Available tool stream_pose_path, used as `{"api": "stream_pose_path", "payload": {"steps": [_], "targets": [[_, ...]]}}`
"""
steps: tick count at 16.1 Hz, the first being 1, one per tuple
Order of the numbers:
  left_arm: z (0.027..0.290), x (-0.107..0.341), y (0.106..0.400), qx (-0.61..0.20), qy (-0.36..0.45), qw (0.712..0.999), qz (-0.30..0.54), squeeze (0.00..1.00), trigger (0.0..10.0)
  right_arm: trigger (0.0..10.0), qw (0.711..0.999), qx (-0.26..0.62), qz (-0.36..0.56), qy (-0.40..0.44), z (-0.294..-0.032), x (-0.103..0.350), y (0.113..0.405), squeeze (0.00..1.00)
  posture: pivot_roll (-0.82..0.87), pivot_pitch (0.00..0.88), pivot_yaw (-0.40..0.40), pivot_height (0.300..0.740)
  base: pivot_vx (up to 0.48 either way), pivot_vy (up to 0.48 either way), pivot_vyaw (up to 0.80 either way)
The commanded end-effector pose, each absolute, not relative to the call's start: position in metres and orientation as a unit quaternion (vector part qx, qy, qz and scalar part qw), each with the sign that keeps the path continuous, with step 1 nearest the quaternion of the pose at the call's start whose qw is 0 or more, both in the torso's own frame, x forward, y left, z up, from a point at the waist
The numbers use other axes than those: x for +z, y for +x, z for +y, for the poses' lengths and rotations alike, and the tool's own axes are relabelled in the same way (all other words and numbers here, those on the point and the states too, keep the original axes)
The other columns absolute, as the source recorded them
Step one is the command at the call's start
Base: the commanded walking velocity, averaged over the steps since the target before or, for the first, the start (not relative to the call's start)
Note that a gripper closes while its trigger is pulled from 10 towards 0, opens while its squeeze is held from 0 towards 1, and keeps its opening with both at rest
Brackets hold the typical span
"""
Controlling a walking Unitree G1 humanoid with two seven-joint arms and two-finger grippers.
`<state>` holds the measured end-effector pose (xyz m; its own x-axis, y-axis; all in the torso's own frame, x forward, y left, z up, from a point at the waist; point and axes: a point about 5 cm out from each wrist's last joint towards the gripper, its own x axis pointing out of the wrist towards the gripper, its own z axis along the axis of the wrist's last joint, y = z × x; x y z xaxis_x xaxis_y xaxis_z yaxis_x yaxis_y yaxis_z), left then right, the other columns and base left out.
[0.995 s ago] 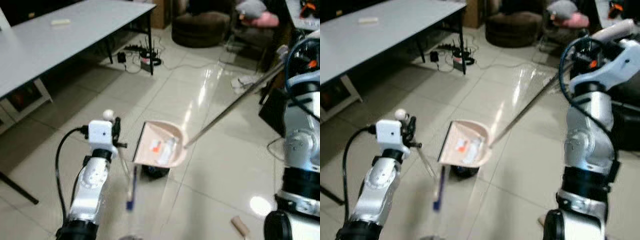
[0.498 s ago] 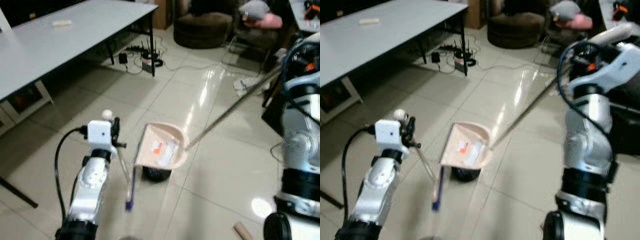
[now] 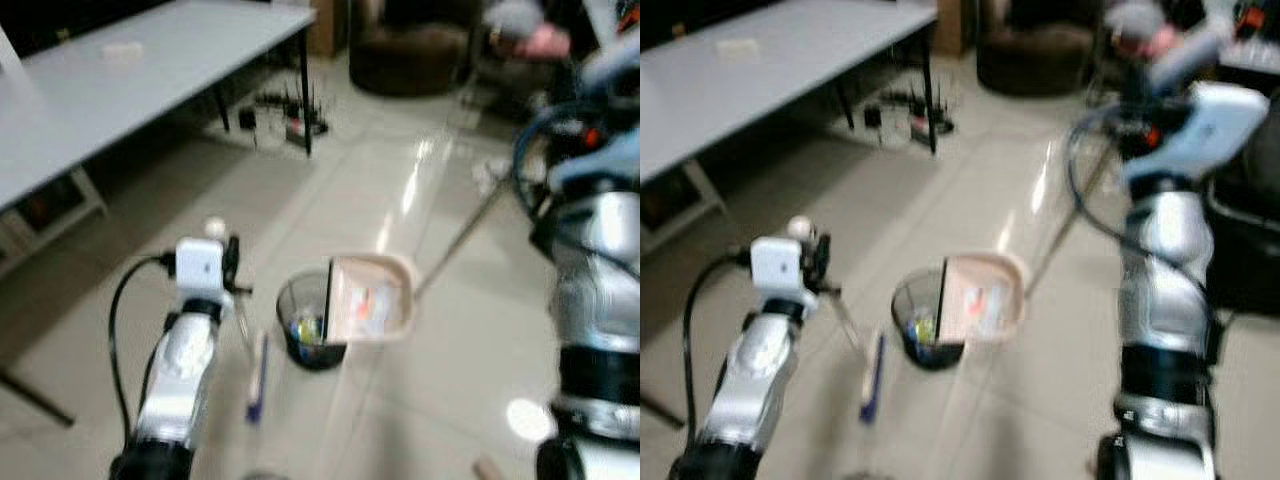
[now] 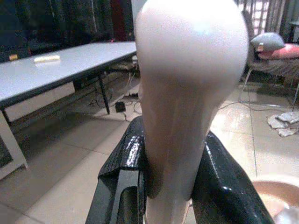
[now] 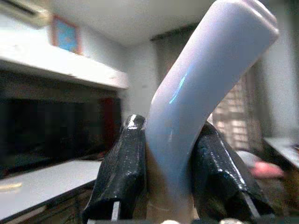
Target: Sweep floor
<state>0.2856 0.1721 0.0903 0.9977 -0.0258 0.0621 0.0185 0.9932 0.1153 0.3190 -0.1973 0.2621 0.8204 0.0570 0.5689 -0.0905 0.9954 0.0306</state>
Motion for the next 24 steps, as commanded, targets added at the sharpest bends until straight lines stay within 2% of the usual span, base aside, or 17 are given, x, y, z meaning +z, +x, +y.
{"api": "stream_pose_path", "payload": {"steps": [1, 12, 16, 21, 24], "targets": [[0.173, 0.102, 0.290, -0.010, 0.063, 0.996, -0.058, 0.00, 10.0, 10.0, 0.939, 0.058, -0.338, 0.026, -0.190, 0.277, 0.316, 0.00, 0.00, 0.018, 0.040, 0.740, 0.364, 0.000, 0.00], [0.173, 0.100, 0.289, -0.011, 0.066, 0.996, -0.056, 0.00, 10.0, 10.0, 0.913, 0.163, -0.367, -0.069, -0.143, 0.268, 0.324, 0.00, 0.01, 0.025, 0.037, 0.740, 0.364, 0.000, 0.00], [0.174, 0.100, 0.288, -0.010, 0.066, 0.996, -0.055, 0.00, 10.0, 10.0, 0.907, 0.176, -0.370, -0.096, -0.136, 0.263, 0.325, 0.00, 0.01, 0.026, 0.036, 0.740, 0.364, 0.000, 0.00], [0.172, 0.096, 0.286, -0.014, 0.059, 0.997, -0.042, 0.00, 10.0, 10.0, 0.905, 0.161, -0.379, -0.109, -0.139, 0.263, 0.324, 0.00, 0.01, 0.028, 0.036, 0.740, 0.272, 0.000, 0.00], [0.166, 0.080, 0.279, -0.055, 0.095, 0.994, -0.007, 0.00, 10.0, 10.0, 0.916, 0.079, -0.373, -0.129, -0.168, 0.263, 0.320, 0.00, 0.00, 0.034, 0.036, 0.740, 0.000, 0.000, 0.00]]}}
